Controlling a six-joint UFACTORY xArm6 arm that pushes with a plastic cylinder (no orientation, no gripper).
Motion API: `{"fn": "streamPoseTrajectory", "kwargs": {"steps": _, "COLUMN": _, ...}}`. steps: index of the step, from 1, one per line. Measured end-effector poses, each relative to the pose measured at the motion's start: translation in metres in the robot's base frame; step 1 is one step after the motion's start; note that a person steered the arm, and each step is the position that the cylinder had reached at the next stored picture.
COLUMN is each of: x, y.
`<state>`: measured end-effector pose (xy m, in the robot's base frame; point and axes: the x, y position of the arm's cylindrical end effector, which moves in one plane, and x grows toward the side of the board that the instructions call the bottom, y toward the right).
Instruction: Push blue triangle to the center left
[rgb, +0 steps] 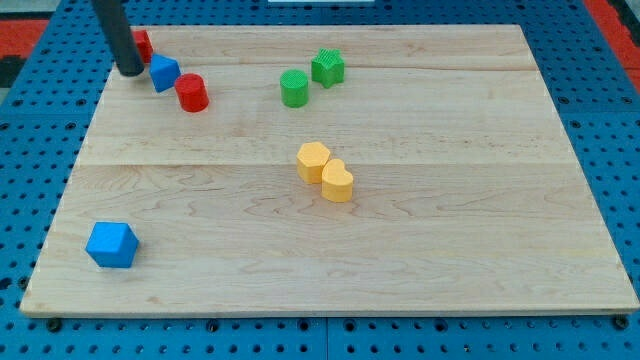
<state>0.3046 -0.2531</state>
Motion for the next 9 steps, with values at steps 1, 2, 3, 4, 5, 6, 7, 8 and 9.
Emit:
{"fn": "streamPoseTrajectory", "kwargs": {"steps": 1, "x": -0.007, "y": 0.0}}
{"fn": "streamPoseTrajectory", "kwargs": {"steps": 2, "x": -0.038, "y": 0.017}}
{"fn": "streamPoseTrajectory", "kwargs": {"steps": 3, "x": -0.038, "y": 0.043}}
{"fn": "streamPoseTrajectory", "kwargs": {"steps": 4, "x": -0.003, "y": 0.048}}
{"fn": "streamPoseTrajectory", "kwargs": {"steps": 5, "x": -0.003, "y": 0.068}}
{"fn": "streamPoseTrajectory", "kwargs": {"steps": 6, "x": -0.007, "y": 0.096}}
{"fn": "streamPoseTrajectory", "kwargs": {"steps": 7, "x": 0.032, "y": 0.065}}
{"fn": "streamPoseTrajectory", "kwargs": {"steps": 8, "x": 0.058, "y": 0.056}}
{"fn": "streamPoseTrajectory", "kwargs": {"steps": 9, "x": 0.028, "y": 0.051}}
